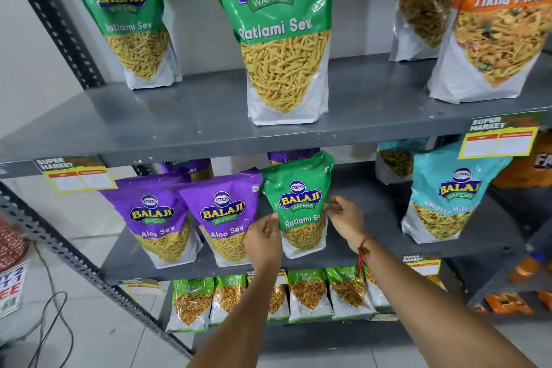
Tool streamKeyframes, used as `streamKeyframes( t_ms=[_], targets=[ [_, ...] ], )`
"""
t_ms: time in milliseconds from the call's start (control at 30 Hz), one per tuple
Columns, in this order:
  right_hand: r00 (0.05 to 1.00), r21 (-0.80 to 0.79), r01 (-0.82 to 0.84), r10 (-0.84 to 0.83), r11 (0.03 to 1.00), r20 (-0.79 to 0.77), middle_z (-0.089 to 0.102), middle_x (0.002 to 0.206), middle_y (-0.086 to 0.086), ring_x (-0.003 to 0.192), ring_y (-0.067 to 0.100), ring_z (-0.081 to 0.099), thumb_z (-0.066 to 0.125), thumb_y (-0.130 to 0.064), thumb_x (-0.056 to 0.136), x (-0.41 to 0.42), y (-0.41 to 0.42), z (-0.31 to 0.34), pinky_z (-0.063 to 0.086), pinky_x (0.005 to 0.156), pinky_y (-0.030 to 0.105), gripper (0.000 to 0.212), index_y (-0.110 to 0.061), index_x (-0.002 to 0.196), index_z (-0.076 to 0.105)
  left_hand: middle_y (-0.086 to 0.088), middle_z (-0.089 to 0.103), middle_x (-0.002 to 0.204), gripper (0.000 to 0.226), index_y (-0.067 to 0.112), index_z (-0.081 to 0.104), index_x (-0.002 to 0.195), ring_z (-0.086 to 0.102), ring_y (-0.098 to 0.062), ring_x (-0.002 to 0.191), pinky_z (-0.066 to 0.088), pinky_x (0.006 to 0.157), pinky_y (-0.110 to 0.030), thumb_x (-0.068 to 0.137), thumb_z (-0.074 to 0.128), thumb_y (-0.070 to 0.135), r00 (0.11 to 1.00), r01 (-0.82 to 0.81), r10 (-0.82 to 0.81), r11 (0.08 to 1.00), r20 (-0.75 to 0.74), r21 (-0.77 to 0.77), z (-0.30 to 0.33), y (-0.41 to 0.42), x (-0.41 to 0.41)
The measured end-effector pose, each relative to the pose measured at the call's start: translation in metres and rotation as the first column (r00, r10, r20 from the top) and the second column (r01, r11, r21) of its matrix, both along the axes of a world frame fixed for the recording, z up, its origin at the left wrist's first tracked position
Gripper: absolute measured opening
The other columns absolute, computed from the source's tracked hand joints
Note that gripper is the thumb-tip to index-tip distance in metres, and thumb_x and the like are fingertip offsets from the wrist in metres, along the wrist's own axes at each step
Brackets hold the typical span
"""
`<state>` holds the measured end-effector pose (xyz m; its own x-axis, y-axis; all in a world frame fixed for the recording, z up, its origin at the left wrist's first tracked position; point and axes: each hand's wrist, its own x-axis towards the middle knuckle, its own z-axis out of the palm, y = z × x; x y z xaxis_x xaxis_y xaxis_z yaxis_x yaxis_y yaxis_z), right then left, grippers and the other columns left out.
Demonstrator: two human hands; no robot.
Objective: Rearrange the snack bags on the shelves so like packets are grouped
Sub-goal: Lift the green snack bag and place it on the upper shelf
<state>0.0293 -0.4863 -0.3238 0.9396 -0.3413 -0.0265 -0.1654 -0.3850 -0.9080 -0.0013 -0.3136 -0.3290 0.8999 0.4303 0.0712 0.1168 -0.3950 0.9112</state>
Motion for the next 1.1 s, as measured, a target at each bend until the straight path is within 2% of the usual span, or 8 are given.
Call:
streamKeyframes(
  t_ms=[100, 333, 600, 767, 867, 967, 1033, 1100],
  targets=[
    [0.997, 0.002, 0.059, -0.059, 0.998, 0.056, 0.074, 0.094, 0.012, 0.086, 0.022, 0.066, 0.061, -0.011, 0.087, 0.004, -0.002, -0.003, 0.039, 0.057, 0.014, 0.012, -0.008, 0.094, 0.071, 0.006, 0.068, 0.074, 0.029, 0.017, 0.074, 0.101, 0.061, -0.012, 0.067, 0.041, 0.053, -0.017, 0.09, 0.059, 0.04, 1.0, -0.02, 0.02, 1.0, -0.009, 0.009, 0.004, -0.005, 0.004],
    [0.993, -0.086, 0.07, -0.061, 0.994, 0.1, 0.071, 0.082, 0.007, 0.074, 0.015, 0.059, 0.06, -0.007, 0.087, -0.023, -0.019, -0.006, 0.037, 0.054, 0.013, 0.012, -0.01, 0.082, 0.071, -0.002, 0.074, 0.08, 0.026, 0.016, 0.074, 0.096, 0.061, -0.015, 0.066, 0.035, 0.052, -0.018, 0.091, 0.059, 0.037, 0.999, -0.021, 0.022, 0.999, -0.031, 0.037, 0.012, -0.016, -0.012],
    [0.984, -0.207, 0.065, -0.028, 0.976, 0.176, 0.074, 0.084, 0.011, 0.078, 0.024, 0.067, 0.062, -0.008, 0.086, -0.092, -0.054, 0.004, 0.046, 0.063, 0.027, 0.009, -0.008, 0.085, 0.071, 0.002, 0.07, 0.078, 0.02, 0.017, 0.073, 0.097, 0.066, -0.019, 0.076, 0.05, 0.066, -0.027, 0.091, 0.061, 0.031, 0.999, 0.02, -0.021, 0.999, 0.036, 0.035, 0.027, -0.04, -0.074],
    [0.948, -0.199, 0.06, 0.007, 0.978, 0.319, 0.067, 0.077, 0.005, 0.076, 0.023, 0.063, 0.06, -0.01, 0.088, -0.138, -0.055, 0.036, 0.051, 0.068, 0.04, 0.006, -0.009, 0.086, 0.066, 0.006, 0.065, 0.073, 0.02, 0.016, 0.072, 0.094, 0.061, -0.013, 0.067, 0.043, 0.058, -0.021, 0.091, 0.06, 0.032, 0.986, -0.001, -0.001, 1.0, 0.165, 0.012, 0.056, -0.042, -0.114],
    [0.901, -0.229, 0.034, 0.07, 0.973, 0.428, 0.061, 0.07, -0.002, 0.069, 0.017, 0.058, 0.06, -0.016, 0.088, -0.15, -0.044, 0.069, 0.044, 0.06, 0.033, 0.01, -0.017, 0.078, 0.06, 0.006, 0.062, 0.07, 0.018, 0.014, 0.071, 0.09, 0.052, -0.002, 0.058, 0.035, 0.052, -0.013, 0.091, 0.061, 0.029, 0.957, -0.045, 0.049, 0.999, 0.285, -0.022, 0.092, -0.031, -0.129],
    [0.835, -0.192, 0.008, 0.099, 0.981, 0.541, 0.064, 0.076, 0.002, 0.07, 0.013, 0.059, 0.061, -0.015, 0.088, -0.152, -0.018, 0.115, 0.042, 0.06, 0.018, 0.007, -0.01, 0.085, 0.065, 0.007, 0.06, 0.064, 0.017, 0.013, 0.071, 0.084, 0.051, -0.004, 0.056, 0.035, 0.053, -0.008, 0.09, 0.063, 0.027, 0.902, -0.089, 0.112, 0.993, 0.416, -0.076, 0.135, -0.008, -0.133],
    [0.791, -0.161, -0.017, 0.111, 0.987, 0.601, 0.061, 0.075, -0.003, 0.067, 0.005, 0.055, 0.061, -0.012, 0.088, -0.149, 0.005, 0.148, 0.04, 0.06, 0.008, 0.009, -0.005, 0.089, 0.067, 0.005, 0.063, 0.067, 0.017, 0.014, 0.072, 0.084, 0.054, -0.01, 0.06, 0.04, 0.059, -0.017, 0.089, 0.063, 0.027, 0.862, -0.114, 0.146, 0.989, 0.485, -0.096, 0.166, 0.014, -0.132],
    [0.756, -0.125, -0.037, 0.11, 0.991, 0.646, 0.059, 0.073, -0.007, 0.065, 0.003, 0.054, 0.063, -0.012, 0.087, -0.141, 0.032, 0.179, 0.039, 0.058, 0.01, 0.008, -0.006, 0.089, 0.068, 0.004, 0.066, 0.07, 0.017, 0.014, 0.073, 0.084, 0.056, -0.012, 0.064, 0.041, 0.063, -0.023, 0.088, 0.064, 0.028, 0.823, -0.15, 0.185, 0.983, 0.537, -0.108, 0.198, 0.041, -0.126]
  ],
)
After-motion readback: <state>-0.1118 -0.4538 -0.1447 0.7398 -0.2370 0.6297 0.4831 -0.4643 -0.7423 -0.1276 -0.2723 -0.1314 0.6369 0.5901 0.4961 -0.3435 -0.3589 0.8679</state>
